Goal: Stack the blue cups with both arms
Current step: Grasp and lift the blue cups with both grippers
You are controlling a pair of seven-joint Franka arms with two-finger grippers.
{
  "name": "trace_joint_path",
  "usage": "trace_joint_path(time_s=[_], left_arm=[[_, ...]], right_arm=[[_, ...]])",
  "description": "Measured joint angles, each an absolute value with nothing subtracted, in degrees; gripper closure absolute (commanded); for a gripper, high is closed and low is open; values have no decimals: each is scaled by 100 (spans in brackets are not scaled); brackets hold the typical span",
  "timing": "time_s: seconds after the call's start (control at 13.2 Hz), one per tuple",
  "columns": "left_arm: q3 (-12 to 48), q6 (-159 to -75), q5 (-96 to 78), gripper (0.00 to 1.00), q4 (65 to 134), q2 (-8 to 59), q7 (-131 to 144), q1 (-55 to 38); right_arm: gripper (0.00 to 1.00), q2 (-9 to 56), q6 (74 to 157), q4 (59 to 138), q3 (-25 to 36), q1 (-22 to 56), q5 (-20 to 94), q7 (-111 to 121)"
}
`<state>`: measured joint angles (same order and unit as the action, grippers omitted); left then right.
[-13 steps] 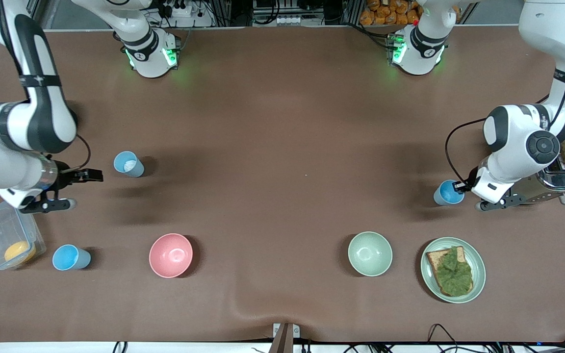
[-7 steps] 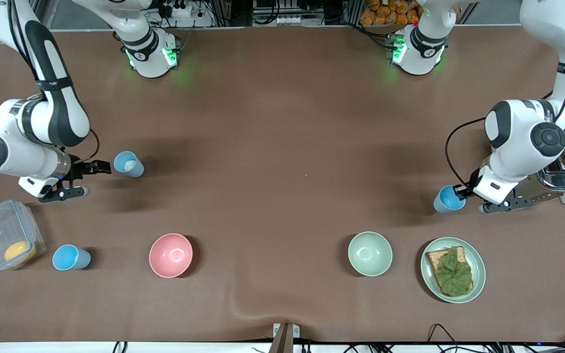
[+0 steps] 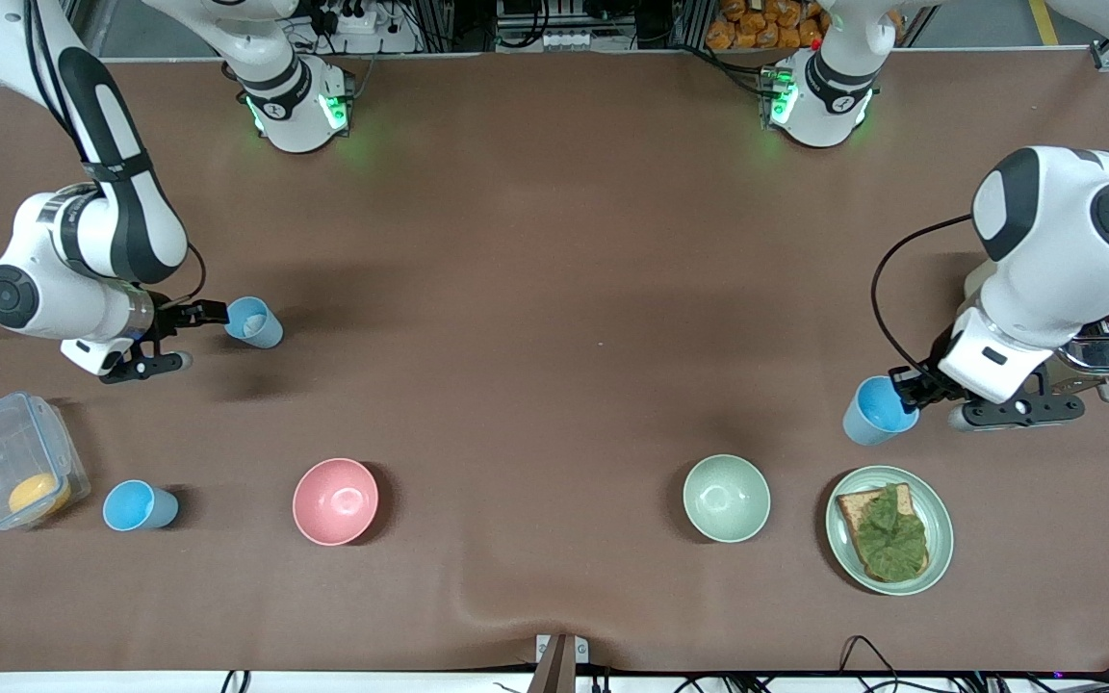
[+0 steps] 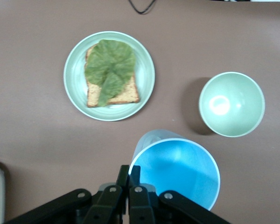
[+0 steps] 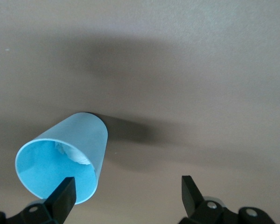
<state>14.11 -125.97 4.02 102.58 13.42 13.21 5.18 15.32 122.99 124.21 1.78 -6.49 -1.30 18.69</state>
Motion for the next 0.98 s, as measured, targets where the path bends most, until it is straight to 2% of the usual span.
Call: trace_joint_path(time_s=[0.23,0.45,0.53,0.6,0.98], left_arm=[[1629,-12251,402,100,10252,1338,1346,502],[1692,-12038,402,100,10190,1306,1403,493],[1692,-12030,402,100,10150,1304,1460,492],[1692,-12018,402,100,10114,1304,1485,487],[1714,-12013,402,100,9918,1304,1752,325]], right_arm=[[0,1531,12296,12444,177,-649,-46,1869],[24,1532,12295,12466,177,-650,-1,1869],[27,1531,12294,12482,177,-649,1,1869],[35,1532,12292,12505,177,-650,2,1868],[39,1541,12291,12562,164,-649,225,1865]])
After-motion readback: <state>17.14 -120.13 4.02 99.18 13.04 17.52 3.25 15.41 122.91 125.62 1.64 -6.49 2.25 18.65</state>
